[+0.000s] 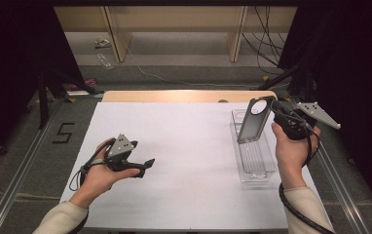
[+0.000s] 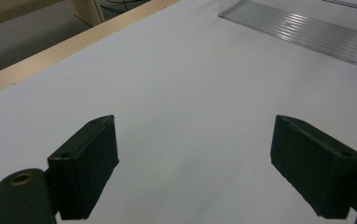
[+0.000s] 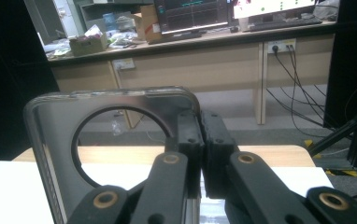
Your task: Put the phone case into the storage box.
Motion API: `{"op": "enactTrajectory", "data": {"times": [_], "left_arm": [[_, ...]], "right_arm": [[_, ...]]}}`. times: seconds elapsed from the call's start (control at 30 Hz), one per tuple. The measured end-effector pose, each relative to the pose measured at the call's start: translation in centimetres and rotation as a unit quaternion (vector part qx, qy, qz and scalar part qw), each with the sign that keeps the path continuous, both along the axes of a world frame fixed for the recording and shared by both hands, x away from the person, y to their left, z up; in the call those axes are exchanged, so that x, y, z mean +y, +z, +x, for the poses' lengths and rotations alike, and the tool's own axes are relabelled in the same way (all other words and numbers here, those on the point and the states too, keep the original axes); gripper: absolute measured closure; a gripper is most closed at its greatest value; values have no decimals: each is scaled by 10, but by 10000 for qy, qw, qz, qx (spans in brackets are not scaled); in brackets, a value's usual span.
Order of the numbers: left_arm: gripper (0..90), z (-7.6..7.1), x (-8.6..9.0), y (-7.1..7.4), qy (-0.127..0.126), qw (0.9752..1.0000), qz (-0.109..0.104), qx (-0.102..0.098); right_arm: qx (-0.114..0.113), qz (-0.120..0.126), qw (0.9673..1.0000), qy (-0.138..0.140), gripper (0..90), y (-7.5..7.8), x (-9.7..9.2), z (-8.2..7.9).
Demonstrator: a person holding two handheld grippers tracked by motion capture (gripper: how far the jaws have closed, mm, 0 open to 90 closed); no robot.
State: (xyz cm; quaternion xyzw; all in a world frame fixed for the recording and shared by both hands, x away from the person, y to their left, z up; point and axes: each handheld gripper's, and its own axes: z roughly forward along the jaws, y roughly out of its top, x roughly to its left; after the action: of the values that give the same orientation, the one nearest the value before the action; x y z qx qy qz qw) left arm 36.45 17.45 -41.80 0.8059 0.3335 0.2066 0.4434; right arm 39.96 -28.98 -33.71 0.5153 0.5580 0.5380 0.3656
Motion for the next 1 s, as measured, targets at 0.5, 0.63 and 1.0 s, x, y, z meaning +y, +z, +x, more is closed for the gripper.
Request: {"op": "enactTrajectory", "data": {"times": [0.5,0.63,1.0], "left_arm": [[146,0,0,0,-12,10000,0,-2],[146,0,0,0,-2,10000,-4,-6],[146,0,0,0,-10,10000,6,-5]], "right_arm": [[23,24,10000,-48,882,-2,-4,2],[38,28,10000,-64,882,-3,-5,2],[51,17,9999,-102,882,-2,-9,3]]}}
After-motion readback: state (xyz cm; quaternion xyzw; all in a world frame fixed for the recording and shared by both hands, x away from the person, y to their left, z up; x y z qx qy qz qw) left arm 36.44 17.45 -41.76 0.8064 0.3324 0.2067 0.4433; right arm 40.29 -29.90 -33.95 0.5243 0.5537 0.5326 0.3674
